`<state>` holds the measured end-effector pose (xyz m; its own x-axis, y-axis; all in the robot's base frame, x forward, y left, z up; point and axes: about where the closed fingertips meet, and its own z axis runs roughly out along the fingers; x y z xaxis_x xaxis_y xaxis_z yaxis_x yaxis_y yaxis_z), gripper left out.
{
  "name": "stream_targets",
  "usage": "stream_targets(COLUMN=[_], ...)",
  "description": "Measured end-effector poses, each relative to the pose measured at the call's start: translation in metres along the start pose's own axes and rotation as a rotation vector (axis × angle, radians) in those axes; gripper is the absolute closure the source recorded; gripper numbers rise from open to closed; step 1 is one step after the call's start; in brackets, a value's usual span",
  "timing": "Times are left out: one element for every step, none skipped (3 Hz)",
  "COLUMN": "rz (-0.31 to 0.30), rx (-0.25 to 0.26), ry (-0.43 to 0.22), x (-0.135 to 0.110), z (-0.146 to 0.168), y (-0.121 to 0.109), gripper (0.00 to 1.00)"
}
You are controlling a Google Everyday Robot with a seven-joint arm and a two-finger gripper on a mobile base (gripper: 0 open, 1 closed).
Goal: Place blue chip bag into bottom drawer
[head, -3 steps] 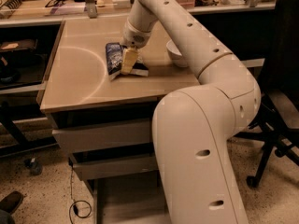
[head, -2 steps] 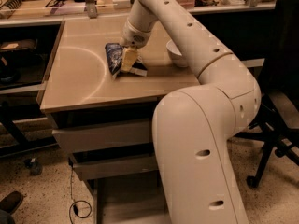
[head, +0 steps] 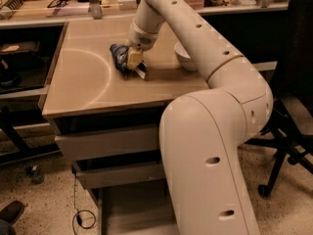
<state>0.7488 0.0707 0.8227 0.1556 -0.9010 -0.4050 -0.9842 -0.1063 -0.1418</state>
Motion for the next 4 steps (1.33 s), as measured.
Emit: stream_targets(rz=[-0.018, -0.062, -0.087, -0.118], rx=[0.013, 0.041, 0.065, 0.080], ry=[-0.012, -0.023, -0.034, -0.021], x=[-0.006, -0.024, -0.036, -0.052], z=[0.002, -0.006, -0.022, -0.054], y=[-0.006, -0.012, -0.009, 0.038], gripper=[1.00, 1.00, 1.00, 1.00])
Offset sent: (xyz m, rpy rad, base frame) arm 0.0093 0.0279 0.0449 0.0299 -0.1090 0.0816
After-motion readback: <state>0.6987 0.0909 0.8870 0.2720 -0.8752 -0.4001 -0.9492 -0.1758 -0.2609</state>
